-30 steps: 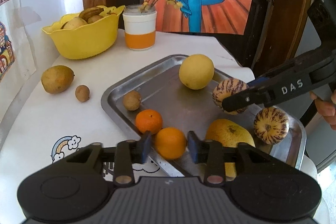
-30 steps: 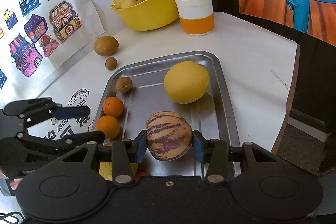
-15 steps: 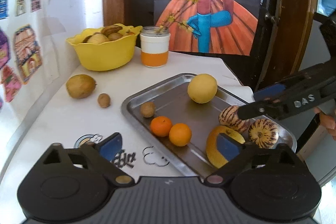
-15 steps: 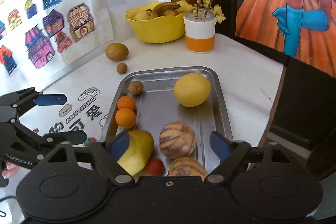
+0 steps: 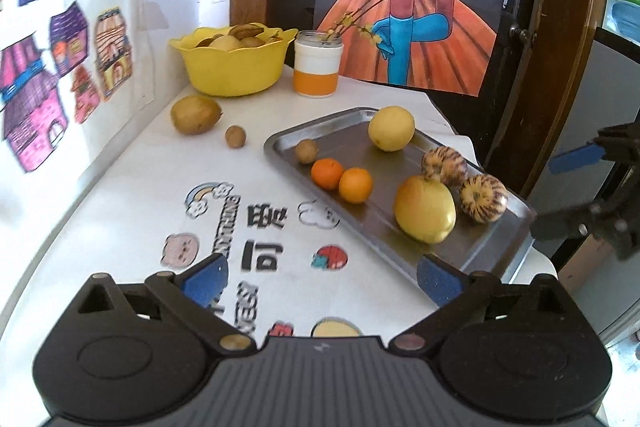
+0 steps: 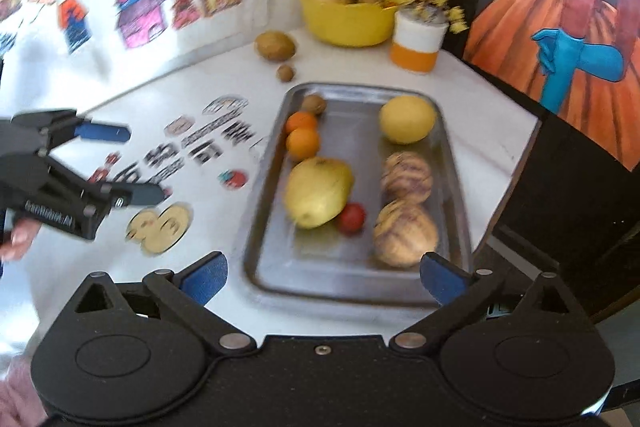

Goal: Organize fruits
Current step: 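Lift both open tools away from the tray toward the remaining fruits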

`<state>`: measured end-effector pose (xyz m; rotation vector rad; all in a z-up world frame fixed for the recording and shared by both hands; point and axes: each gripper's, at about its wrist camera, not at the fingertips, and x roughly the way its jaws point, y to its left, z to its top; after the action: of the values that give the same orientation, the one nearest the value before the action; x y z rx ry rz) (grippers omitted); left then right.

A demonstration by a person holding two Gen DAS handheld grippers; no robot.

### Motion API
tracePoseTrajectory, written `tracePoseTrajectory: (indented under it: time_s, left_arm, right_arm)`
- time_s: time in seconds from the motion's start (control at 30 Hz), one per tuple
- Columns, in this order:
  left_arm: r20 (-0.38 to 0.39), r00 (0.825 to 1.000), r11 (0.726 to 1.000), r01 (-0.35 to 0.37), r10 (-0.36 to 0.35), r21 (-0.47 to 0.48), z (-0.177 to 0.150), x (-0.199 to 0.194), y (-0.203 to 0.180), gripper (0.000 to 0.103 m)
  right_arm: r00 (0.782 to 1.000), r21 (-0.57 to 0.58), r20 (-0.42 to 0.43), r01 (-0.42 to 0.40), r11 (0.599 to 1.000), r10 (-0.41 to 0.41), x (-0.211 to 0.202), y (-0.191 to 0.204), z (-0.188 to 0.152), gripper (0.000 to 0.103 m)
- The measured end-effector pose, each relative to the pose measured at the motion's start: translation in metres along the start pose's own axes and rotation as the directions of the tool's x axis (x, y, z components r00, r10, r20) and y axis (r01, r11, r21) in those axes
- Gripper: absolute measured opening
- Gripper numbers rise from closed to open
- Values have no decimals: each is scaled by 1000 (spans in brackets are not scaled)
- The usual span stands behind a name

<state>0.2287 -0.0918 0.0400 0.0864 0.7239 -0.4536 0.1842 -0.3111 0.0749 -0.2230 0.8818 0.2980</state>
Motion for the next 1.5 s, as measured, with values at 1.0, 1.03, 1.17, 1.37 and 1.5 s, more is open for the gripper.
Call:
tracePoseTrajectory:
  time_s: [1.0,1.03,1.17,1.37,1.5]
  left_arm:
    - [33,980,978,-193,196,-75,20,-27,88,102]
    - [34,980,978,-194,197,-76,25,-21,90,102]
    - [28,977,974,-209,212,-84,47,11,97,102]
    - [18,970,963,-239,243,-120,76,70,110,102]
    - [3,966,957,-256,258,-141,90,109,121,102]
  right_arm:
    - [984,-288,147,-56,956,102,43,74,101,102]
    - [978,-315,179,-44,948,105,53,70,106,102]
    - [960,-370,256,-13,929,115,91,53,121,102]
    - [950,-296,268,-78,952,161,148,24,151,102]
    - [960,-276,238,-76,958,145,180,16,169,102]
